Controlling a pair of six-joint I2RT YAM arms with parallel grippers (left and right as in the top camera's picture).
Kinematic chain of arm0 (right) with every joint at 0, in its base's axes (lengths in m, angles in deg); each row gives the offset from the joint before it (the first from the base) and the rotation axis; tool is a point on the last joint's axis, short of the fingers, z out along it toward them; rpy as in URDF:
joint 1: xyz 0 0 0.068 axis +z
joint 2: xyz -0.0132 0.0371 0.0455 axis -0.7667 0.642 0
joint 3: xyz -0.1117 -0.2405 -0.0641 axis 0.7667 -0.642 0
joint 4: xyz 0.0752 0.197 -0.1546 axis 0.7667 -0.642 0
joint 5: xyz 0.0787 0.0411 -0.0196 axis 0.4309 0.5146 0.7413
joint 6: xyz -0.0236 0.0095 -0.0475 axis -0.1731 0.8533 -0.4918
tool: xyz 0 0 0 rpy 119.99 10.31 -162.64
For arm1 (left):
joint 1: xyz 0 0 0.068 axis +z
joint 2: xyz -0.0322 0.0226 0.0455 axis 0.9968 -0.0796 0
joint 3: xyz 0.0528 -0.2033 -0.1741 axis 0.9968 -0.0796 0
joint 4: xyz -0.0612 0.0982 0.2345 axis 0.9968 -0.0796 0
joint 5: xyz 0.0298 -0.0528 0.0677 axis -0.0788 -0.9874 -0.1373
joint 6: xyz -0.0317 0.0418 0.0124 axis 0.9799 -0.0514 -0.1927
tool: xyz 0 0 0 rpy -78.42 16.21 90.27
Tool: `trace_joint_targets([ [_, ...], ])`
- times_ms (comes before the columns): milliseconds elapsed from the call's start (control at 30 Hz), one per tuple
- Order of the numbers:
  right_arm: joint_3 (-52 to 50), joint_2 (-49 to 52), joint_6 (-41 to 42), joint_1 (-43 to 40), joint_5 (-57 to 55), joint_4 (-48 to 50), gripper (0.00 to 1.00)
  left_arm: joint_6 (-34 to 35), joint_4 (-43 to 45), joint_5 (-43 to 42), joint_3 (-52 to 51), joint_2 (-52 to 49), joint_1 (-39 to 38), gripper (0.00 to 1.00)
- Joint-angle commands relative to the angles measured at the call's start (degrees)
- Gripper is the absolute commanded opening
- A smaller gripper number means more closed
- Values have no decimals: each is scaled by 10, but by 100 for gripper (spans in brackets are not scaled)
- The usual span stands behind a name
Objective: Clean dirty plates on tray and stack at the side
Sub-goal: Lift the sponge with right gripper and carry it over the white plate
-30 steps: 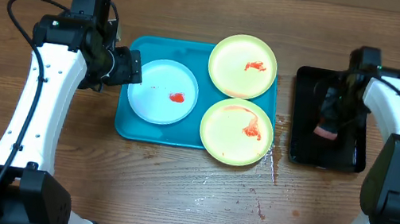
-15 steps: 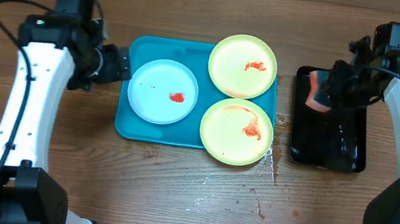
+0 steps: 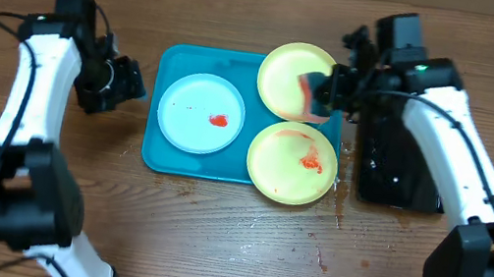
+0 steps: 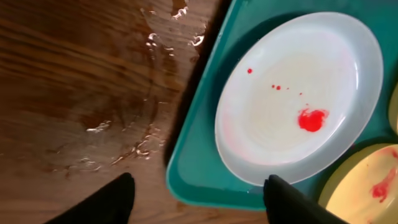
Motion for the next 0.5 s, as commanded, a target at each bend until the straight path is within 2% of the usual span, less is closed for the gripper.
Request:
trace_joint_targets([
  [0, 10, -5, 29, 29, -16, 12, 4, -8, 8, -66, 8, -42, -6, 57],
  [200, 10, -1, 47, 64, -36, 24, 4, -7, 26, -76, 8, -75, -21, 43],
  [367, 10, 15, 57, 76, -38, 33, 4, 12, 50, -56, 8, -77, -50, 40],
  [467, 10, 18, 57, 77, -38, 38, 4, 18, 67, -22, 7, -78, -68, 34],
])
